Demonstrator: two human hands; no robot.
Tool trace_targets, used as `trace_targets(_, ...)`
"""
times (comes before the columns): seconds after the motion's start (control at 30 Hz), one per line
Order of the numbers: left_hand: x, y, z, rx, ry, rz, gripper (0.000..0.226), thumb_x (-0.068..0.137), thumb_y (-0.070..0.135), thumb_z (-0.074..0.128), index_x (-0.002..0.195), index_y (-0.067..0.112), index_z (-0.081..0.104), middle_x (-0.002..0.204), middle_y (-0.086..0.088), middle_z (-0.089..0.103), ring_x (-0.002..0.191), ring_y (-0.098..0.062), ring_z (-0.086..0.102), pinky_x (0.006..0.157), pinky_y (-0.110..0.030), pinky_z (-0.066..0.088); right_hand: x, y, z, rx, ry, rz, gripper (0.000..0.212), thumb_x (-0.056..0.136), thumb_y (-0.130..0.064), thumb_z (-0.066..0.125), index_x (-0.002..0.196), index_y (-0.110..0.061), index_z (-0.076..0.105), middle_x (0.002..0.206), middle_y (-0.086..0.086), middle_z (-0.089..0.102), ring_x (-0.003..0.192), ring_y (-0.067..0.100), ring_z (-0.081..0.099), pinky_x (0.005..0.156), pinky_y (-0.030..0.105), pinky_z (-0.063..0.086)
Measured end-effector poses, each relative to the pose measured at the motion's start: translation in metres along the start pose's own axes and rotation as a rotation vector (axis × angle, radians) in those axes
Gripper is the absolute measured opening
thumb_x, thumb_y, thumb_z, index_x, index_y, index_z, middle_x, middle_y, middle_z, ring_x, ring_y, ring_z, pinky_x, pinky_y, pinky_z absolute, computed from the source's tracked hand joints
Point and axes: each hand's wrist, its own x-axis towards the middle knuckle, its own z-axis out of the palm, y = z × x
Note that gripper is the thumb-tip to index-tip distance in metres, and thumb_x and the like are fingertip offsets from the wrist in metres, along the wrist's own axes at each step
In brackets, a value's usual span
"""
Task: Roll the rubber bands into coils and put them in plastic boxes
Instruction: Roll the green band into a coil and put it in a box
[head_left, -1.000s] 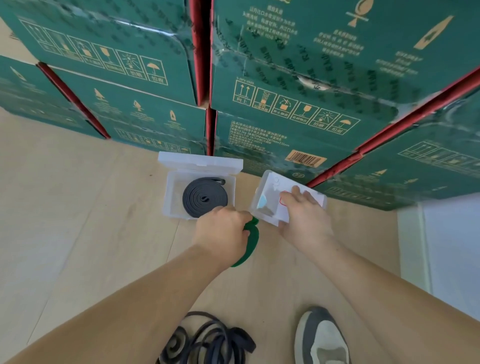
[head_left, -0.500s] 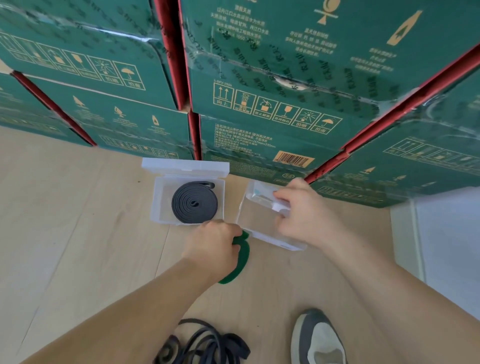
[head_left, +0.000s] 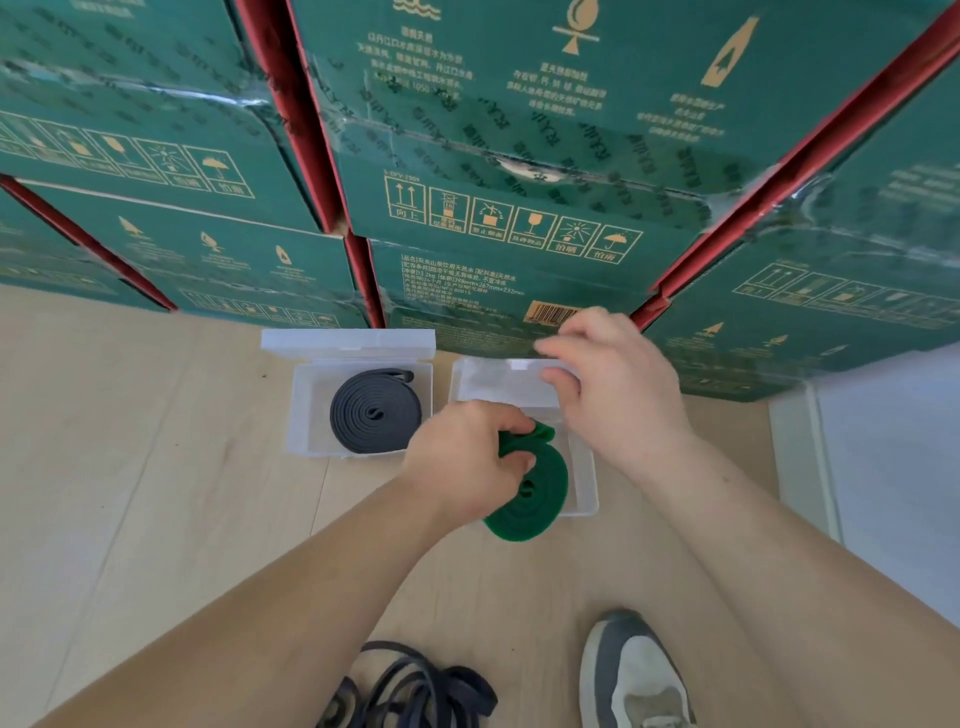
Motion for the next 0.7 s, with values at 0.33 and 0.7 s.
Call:
trace_targets(0.33, 0.033, 0.01, -0.004, 0.005, 0.107, 0.048, 0.034, 0.091, 0.032, 0.069, 0.124, 0.039, 0.069, 0.125, 0.014, 0.07, 0.112, -0.017, 0.066, 0.094, -0.037, 0.057, -0.05, 0.029, 0.01, 0.356, -0.177, 0.552, 0.013, 0.097, -0.032, 0.061, 0.087, -0.026, 0.066, 0.062, -0.003, 0.058, 0.056, 0.013, 0.049, 0.051, 0.029, 0.036)
trace_targets(0.7, 0.015, -0.028, 0.058, -0.01, 0.013, 0.149, 0.034, 0.092, 0.02, 0.066, 0.123, 0.032, 0.069, 0.125, 0.011, 0.068, 0.115, -0.019, 0.059, 0.099, -0.042, 0.051, -0.078, 0.023, 0.061, 0.771, -0.232, 0.66, 0.037, 0.091, -0.009, 0.068, 0.1, -0.045, 0.067, 0.105, -0.013, 0.073, 0.069, 0.01, 0.067, 0.08, 0.038, 0.062)
